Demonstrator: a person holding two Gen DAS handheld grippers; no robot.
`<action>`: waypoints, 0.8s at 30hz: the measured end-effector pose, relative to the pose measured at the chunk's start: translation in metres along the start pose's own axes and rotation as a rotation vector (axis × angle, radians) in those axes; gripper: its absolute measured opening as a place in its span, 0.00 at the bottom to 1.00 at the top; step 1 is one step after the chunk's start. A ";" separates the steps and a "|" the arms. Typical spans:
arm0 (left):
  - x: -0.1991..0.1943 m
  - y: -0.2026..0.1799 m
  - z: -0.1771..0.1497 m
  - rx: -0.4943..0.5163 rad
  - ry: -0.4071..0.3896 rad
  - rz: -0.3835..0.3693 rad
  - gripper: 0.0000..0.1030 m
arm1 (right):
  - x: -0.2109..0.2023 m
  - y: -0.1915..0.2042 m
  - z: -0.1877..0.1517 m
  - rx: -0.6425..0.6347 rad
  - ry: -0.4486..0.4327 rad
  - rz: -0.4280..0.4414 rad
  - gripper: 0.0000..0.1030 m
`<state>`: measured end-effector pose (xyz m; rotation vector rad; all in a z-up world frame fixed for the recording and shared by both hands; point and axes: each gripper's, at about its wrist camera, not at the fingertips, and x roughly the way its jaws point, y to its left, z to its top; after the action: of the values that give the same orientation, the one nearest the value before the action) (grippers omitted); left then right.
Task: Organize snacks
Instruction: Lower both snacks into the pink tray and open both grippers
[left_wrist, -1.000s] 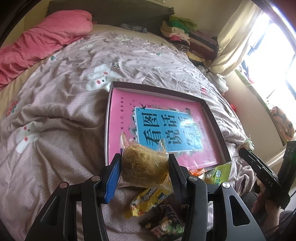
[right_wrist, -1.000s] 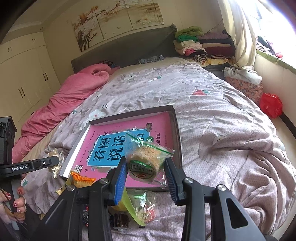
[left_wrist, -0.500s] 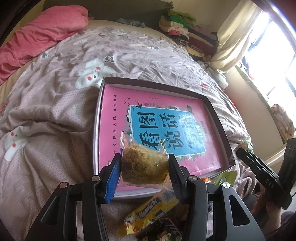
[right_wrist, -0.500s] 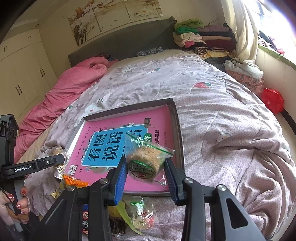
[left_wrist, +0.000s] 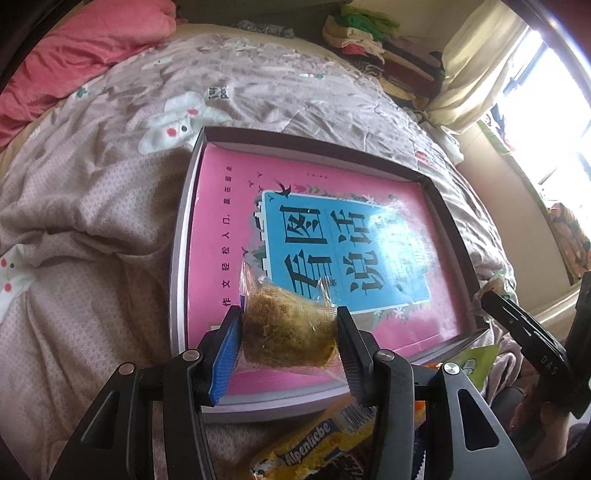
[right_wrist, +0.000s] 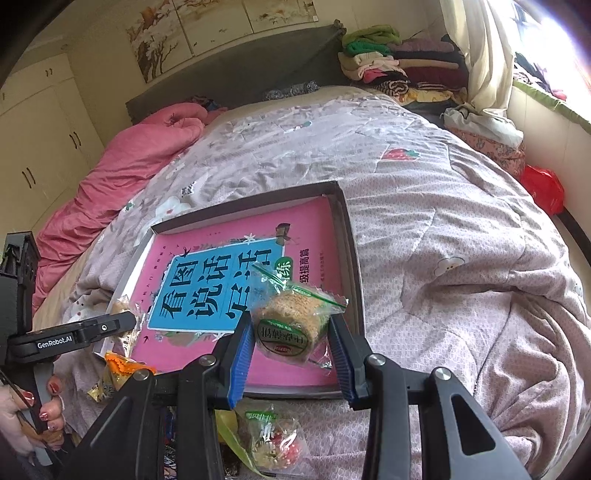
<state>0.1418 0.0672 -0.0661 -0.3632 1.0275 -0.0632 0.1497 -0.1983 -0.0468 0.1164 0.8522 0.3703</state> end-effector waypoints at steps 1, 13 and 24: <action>0.001 0.000 0.000 0.000 0.003 0.000 0.50 | 0.002 0.000 0.000 -0.001 0.004 -0.002 0.39; 0.010 -0.003 -0.002 0.011 0.026 -0.006 0.50 | 0.025 0.001 -0.003 -0.008 0.081 -0.014 0.39; 0.014 -0.004 -0.001 0.018 0.040 -0.011 0.51 | 0.035 -0.005 -0.006 0.014 0.136 -0.025 0.39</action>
<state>0.1482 0.0602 -0.0769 -0.3523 1.0636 -0.0898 0.1670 -0.1905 -0.0767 0.0943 0.9904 0.3514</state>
